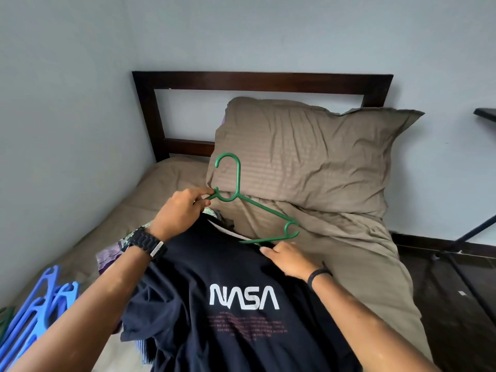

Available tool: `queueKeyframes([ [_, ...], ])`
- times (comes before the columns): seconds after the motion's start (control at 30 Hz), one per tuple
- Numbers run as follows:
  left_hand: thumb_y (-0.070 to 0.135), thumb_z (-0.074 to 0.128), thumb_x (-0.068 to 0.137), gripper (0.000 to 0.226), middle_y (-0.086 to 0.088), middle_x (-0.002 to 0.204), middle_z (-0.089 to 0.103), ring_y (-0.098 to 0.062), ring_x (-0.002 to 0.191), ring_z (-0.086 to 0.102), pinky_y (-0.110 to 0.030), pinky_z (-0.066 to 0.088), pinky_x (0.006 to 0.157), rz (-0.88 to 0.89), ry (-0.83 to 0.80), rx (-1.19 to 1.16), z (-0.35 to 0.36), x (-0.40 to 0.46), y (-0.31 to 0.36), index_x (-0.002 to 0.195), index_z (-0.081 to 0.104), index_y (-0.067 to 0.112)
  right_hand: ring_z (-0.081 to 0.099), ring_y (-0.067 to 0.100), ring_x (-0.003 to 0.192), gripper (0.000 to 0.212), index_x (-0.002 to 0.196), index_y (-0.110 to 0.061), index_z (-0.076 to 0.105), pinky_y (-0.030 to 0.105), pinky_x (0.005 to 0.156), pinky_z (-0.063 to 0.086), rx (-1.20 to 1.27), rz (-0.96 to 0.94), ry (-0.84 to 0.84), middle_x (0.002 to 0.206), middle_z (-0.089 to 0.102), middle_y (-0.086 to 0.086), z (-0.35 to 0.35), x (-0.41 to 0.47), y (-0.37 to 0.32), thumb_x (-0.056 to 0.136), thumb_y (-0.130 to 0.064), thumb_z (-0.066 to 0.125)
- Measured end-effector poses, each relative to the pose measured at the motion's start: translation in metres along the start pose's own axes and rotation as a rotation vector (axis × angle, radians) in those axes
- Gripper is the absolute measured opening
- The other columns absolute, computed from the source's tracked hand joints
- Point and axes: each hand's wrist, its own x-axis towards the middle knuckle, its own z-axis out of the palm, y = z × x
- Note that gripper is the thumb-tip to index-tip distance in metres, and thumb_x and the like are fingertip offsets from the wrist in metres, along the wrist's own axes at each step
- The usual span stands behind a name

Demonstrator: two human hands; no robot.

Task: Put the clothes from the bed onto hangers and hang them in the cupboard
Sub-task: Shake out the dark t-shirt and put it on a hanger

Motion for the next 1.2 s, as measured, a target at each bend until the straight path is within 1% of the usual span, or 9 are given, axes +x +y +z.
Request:
queueKeyframes([
  [0.13,0.019,0.053,0.096,0.031,0.001,0.080,0.059,-0.031,0.091,0.060,-0.035,0.042,0.082,-0.004,-0.003,0.027,0.000,-0.010,0.002,0.126,0.059,0.023,0.065,0.028,0.084,0.015,0.073,-0.007,0.073,0.036,0.077,0.053,-0.002,0.074,0.274,0.080,0.070,0.011,-0.018,0.001,0.016,0.083,-0.012,0.064],
  [0.33,0.015,0.051,0.096,0.033,-0.003,0.085,0.067,-0.032,0.088,0.060,-0.038,0.043,0.080,0.017,0.099,0.047,-0.010,-0.020,0.007,0.127,0.059,0.023,0.045,0.033,0.117,0.033,0.108,-0.016,0.071,0.030,0.100,0.041,-0.109,0.189,0.410,0.128,0.045,0.012,-0.029,0.002,0.014,0.084,0.000,0.055],
  [0.47,0.012,0.052,0.095,0.033,-0.002,0.077,0.065,-0.026,0.075,0.057,-0.032,0.040,0.072,0.069,0.117,0.013,-0.019,-0.028,0.007,0.125,0.062,0.024,0.063,0.027,0.095,0.025,0.096,-0.006,0.075,0.036,0.086,0.052,0.216,0.217,0.407,0.099,0.069,0.013,-0.036,0.007,0.024,0.081,0.000,0.057],
  [0.57,0.013,0.053,0.095,0.033,-0.006,0.095,0.071,-0.032,0.090,0.062,-0.031,0.041,0.074,0.117,0.080,0.045,-0.021,-0.034,0.007,0.123,0.063,0.027,0.060,0.023,0.075,0.016,0.080,-0.007,0.073,0.046,0.070,0.056,0.441,0.280,0.355,0.072,0.060,0.009,-0.047,0.008,0.027,0.080,0.000,0.059],
  [0.73,0.018,0.054,0.094,0.029,-0.005,0.108,0.070,-0.034,0.102,0.061,-0.035,0.044,0.081,0.103,0.087,0.114,-0.016,-0.031,0.010,0.120,0.065,0.025,0.058,0.012,0.075,0.026,0.093,-0.008,0.076,0.017,0.062,0.045,0.286,0.114,0.392,0.084,0.069,0.004,-0.064,0.003,0.021,0.080,0.002,0.055],
  [0.9,0.016,0.056,0.092,0.020,-0.006,0.104,0.068,-0.033,0.099,0.061,-0.041,0.048,0.082,0.117,0.111,0.086,-0.005,-0.020,0.029,0.109,0.067,0.015,0.063,0.018,0.071,0.024,0.069,-0.024,0.061,0.026,0.068,0.050,0.274,-0.040,0.500,0.069,0.067,0.001,-0.077,-0.002,-0.003,0.081,-0.003,0.056],
  [0.97,0.014,0.055,0.092,0.020,-0.007,0.105,0.066,-0.033,0.099,0.060,-0.044,0.048,0.083,0.142,0.092,0.072,-0.002,-0.016,0.039,0.109,0.066,0.013,0.064,0.020,0.073,0.024,0.075,-0.019,0.059,0.030,0.068,0.054,0.359,-0.061,0.509,0.070,0.065,0.004,-0.085,-0.003,-0.012,0.083,0.002,0.053],
  [1.1,0.018,0.050,0.096,0.021,-0.006,0.106,0.068,-0.034,0.100,0.060,-0.042,0.048,0.079,0.104,0.102,0.090,-0.006,-0.013,0.049,0.113,0.062,0.018,0.058,0.015,0.085,0.029,0.097,-0.007,0.067,0.010,0.068,0.041,0.310,-0.075,0.557,0.088,0.063,0.003,-0.101,-0.012,-0.004,0.082,0.008,0.047],
  [1.2,0.021,0.050,0.096,0.022,-0.007,0.103,0.069,-0.036,0.100,0.060,-0.044,0.049,0.079,0.085,0.137,0.062,-0.012,-0.012,0.044,0.115,0.060,0.023,0.060,0.019,0.101,0.027,0.110,-0.006,0.066,0.022,0.086,0.045,0.200,-0.070,0.393,0.106,0.065,0.006,-0.106,-0.021,0.013,0.084,0.000,0.058],
])
